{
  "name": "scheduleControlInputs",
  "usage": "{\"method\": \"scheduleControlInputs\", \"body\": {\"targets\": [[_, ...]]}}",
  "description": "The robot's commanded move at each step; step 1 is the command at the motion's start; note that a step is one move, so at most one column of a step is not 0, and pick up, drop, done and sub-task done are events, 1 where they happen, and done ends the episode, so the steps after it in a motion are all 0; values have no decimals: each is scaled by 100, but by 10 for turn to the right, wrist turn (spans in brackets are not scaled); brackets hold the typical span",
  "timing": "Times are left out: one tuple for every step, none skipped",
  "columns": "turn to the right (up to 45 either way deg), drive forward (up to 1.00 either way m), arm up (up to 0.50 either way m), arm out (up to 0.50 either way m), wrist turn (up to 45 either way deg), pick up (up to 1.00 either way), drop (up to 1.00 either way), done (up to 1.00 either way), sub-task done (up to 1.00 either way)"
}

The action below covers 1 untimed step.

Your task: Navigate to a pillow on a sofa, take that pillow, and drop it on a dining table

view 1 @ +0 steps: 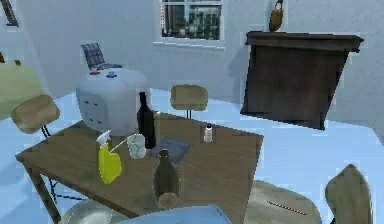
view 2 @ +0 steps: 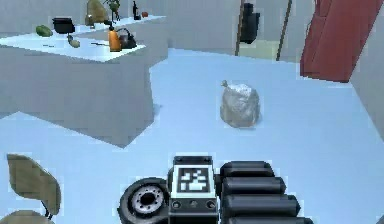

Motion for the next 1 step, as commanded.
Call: {"method": "scheduleControlInputs", "body": {"targets": [[150, 0, 0, 0, 0, 0, 0, 0, 0]]}}
